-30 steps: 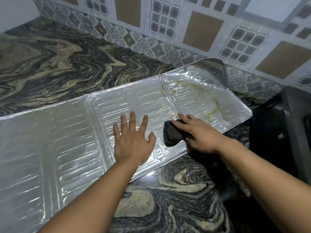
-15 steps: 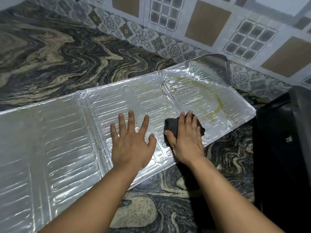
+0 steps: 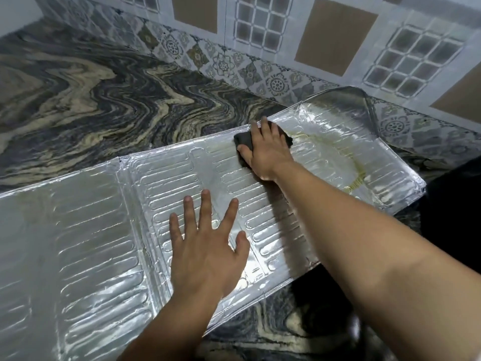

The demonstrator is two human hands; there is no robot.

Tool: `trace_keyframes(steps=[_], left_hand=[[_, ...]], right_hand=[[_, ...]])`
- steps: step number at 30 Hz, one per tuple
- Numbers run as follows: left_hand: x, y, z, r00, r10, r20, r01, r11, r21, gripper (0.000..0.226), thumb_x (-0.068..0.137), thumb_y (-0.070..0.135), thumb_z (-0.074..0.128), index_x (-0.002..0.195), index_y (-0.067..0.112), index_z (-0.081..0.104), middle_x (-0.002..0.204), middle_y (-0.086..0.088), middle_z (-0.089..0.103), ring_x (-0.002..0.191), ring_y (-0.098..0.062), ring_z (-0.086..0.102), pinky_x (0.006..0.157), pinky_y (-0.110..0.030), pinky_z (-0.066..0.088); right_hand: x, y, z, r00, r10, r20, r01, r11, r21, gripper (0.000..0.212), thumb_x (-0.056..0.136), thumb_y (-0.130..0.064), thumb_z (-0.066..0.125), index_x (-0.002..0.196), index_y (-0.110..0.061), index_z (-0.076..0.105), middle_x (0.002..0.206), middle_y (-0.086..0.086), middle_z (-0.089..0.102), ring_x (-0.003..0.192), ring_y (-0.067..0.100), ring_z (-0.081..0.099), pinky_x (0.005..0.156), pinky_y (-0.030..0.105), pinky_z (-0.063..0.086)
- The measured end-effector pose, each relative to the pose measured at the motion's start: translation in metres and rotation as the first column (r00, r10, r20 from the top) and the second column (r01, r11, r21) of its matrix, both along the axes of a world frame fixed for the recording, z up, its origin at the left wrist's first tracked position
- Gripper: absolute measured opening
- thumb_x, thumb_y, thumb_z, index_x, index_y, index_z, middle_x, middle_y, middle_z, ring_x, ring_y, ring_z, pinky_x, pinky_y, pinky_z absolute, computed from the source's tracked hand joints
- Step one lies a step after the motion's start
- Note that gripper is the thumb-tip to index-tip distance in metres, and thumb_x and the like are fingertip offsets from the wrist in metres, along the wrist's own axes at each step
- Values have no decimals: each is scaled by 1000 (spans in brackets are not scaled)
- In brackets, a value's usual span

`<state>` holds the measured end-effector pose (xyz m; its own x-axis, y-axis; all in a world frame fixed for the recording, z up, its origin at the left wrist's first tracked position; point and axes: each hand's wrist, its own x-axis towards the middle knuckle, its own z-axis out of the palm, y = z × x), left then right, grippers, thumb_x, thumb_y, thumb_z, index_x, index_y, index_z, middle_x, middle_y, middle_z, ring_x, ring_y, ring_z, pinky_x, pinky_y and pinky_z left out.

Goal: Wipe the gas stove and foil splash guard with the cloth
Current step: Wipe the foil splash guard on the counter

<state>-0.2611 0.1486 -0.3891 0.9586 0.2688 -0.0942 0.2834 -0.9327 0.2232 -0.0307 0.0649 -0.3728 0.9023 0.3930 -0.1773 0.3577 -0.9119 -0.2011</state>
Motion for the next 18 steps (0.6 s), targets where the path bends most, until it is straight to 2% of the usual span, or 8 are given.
trace_keyframes(steps=[7, 12, 18], left_hand=[[0, -3, 2, 1000, 29, -4, -28, 999, 23, 63, 91, 67, 4, 147, 53, -19, 163, 0, -24, 147, -28, -30, 120, -55, -11], [1, -5, 2, 999, 41, -6, -41, 999, 30, 64, 91, 66, 7, 149, 53, -16, 164, -1, -20, 149, -28, -26, 119, -54, -11], [1, -4, 2, 1000, 29, -4, -28, 999, 36, 65, 90, 65, 8, 152, 50, -9, 166, -4, -12, 151, -30, -19, 120, -55, -9]], right_hand=[[42, -20, 1, 999, 17, 28, -16, 1000, -21, 69, 102, -54, 20, 157, -21, -5, 165, 7, -15, 152, 30, -7, 122, 48, 4], [27, -33, 3, 1000, 8, 15, -7, 999, -41, 67, 102, -50, 19, 157, -20, -4, 165, 8, -13, 152, 31, -5, 122, 48, 7], [-16, -60, 1, 997, -72, 2, 72, 997, -18, 66, 102, -48, 21, 158, -20, -2, 166, 5, -11, 152, 28, -9, 122, 46, 3]])
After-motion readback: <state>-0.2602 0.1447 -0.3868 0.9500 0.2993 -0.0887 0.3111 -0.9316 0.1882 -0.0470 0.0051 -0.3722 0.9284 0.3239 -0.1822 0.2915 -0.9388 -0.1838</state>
